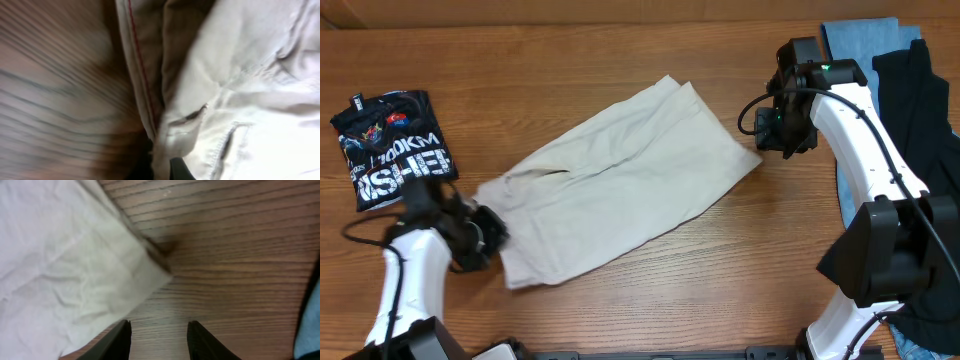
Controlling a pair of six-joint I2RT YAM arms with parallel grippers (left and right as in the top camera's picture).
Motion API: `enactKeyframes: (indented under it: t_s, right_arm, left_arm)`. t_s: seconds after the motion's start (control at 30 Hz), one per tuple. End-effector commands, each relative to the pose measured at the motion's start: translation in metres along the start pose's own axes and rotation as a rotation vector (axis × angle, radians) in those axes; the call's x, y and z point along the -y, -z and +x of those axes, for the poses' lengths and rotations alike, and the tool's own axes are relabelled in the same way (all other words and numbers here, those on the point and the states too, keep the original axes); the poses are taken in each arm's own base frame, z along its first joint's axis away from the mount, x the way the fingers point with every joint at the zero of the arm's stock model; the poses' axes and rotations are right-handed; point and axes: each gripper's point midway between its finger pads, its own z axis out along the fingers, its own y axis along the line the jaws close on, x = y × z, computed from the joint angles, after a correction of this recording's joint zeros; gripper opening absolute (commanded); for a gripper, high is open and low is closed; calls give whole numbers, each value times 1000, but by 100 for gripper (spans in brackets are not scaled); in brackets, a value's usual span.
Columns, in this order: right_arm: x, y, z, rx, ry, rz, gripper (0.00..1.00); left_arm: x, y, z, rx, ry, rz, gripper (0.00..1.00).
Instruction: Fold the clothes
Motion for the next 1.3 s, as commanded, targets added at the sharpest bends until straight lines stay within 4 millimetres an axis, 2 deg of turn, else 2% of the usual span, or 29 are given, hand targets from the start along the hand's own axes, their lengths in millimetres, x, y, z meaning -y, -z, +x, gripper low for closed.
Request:
enactKeyframes:
  t_s: [0.0,0.07,0.13,0.23,0.33,0.47,0.6,0.73,0.8,0.9,1.0,1.27]
  right_arm:
    - [-14,-2,-2,2,22,-67,40]
    - [-26,0,-2,4,41,-136,38]
    - [-48,3,-1,3,90,-247,36]
    - [-77,9,1,12,170,-364,36]
    - [-89,9,0,27,197,-376,36]
    - [-103,11,3,24,222,-407,36]
    - [-120,11,11,15,264,-420,36]
    - [-140,12,15,28,312,-431,36]
    - [-144,12,16,32,324,-433,36]
    - [-145,12,15,34,318,-435,36]
    - [-141,11,13,32,285,-411,36]
    - [-129,7,13,23,269,-365,35]
  left_arm:
    - [0,31,-36,94,-88,-26,4]
    - [0,45,-44,110,-106,-41,4]
    - [1,57,-50,124,-115,-56,4]
    - [14,75,-60,153,-142,-35,4]
    - [29,94,-70,184,-180,1,4]
    - [48,130,-88,262,-229,23,4]
    - [59,166,-108,372,-253,2,5]
    - [73,191,-116,427,-276,25,4]
    - [81,194,-111,419,-295,52,4]
    - [97,186,-99,379,-345,71,4]
    - [115,170,-88,337,-405,45,4]
    - [176,121,-76,303,-496,44,4]
